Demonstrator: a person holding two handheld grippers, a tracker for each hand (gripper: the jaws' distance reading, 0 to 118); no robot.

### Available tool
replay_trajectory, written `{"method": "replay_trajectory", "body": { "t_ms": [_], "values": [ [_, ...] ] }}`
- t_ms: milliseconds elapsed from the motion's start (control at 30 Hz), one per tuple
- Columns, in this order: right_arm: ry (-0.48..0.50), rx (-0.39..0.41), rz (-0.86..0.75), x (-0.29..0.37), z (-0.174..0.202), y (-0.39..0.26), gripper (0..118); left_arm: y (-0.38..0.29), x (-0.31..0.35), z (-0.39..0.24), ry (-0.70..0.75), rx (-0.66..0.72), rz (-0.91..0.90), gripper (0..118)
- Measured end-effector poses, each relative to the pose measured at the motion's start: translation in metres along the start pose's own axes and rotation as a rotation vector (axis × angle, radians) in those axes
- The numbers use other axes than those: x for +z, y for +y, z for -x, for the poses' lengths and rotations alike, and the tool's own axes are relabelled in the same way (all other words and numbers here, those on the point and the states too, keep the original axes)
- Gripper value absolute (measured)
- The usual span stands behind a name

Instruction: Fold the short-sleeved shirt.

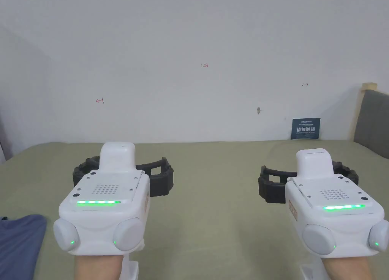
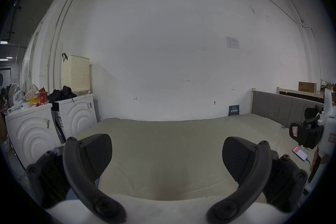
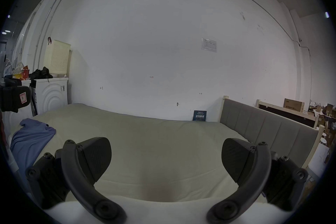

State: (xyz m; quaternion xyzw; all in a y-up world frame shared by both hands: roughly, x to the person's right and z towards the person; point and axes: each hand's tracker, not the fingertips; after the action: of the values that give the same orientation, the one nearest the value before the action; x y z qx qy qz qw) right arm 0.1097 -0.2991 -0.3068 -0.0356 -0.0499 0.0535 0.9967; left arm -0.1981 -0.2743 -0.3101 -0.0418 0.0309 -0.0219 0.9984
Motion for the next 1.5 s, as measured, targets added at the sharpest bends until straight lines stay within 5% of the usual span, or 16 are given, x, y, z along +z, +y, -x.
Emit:
{"method": "replay_trajectory", "body": {
  "t_ms": [1500],
  "values": [
    [-0.002,0.011,0.014,-0.0002,-0.0023,-0.0017,118,0.0005,0.0020,-0.0031,-0.002,-0.004,0.000,118]
  ]
}}
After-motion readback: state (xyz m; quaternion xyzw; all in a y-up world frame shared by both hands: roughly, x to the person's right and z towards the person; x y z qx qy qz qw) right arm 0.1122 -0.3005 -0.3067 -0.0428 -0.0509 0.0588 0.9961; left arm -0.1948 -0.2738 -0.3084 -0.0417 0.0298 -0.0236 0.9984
